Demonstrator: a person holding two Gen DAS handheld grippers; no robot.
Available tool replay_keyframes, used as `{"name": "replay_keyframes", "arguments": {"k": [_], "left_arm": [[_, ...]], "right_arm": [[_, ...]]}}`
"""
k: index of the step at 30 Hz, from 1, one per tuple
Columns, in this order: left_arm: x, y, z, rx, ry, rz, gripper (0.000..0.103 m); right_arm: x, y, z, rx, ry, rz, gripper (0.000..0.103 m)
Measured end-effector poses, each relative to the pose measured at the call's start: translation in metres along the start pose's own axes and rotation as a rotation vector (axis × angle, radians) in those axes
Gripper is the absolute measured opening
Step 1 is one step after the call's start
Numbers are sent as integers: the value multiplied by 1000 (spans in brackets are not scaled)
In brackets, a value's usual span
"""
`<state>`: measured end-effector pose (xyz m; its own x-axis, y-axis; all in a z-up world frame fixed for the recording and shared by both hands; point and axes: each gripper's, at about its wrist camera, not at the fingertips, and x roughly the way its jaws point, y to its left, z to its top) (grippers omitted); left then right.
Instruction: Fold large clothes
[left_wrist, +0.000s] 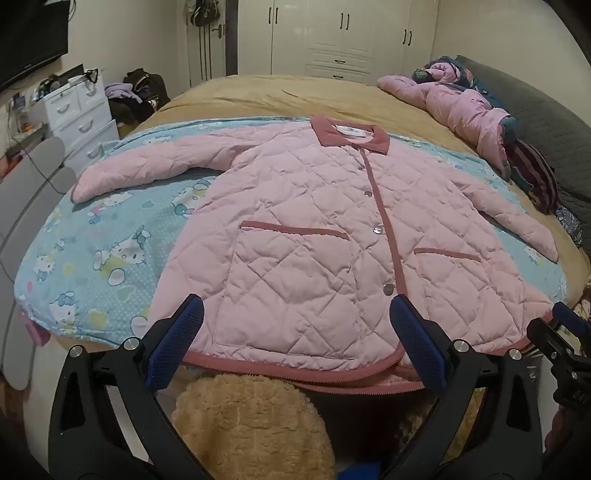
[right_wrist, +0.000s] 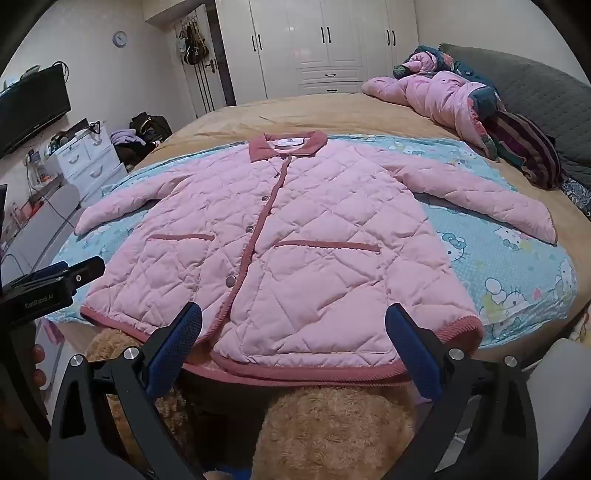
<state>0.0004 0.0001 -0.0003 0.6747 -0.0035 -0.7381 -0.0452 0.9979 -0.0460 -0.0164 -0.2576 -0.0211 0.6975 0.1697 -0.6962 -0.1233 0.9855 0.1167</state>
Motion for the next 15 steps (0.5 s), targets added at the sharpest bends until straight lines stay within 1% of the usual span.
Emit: {"name": "replay_keyframes", "arguments": {"k": [4,5,8,9,15], "left_arm": [[0,-1,0,2,0,1,94],[0,-1,1,3,1,2,94],[1,-2,2,1,6,1,94],[-1,0,0,-1,-5,-4,94],[0,3,-2,3,-5,-6,94]], "right_arm": [[2,2,2,4,1,-5,99],[0,1,-1,-3,-6,8,99],[1,0,-1,-5,-8,8,99],[2,1,-1,-5,-7,6,99],[-1,0,0,-2,-13,7,99]]}}
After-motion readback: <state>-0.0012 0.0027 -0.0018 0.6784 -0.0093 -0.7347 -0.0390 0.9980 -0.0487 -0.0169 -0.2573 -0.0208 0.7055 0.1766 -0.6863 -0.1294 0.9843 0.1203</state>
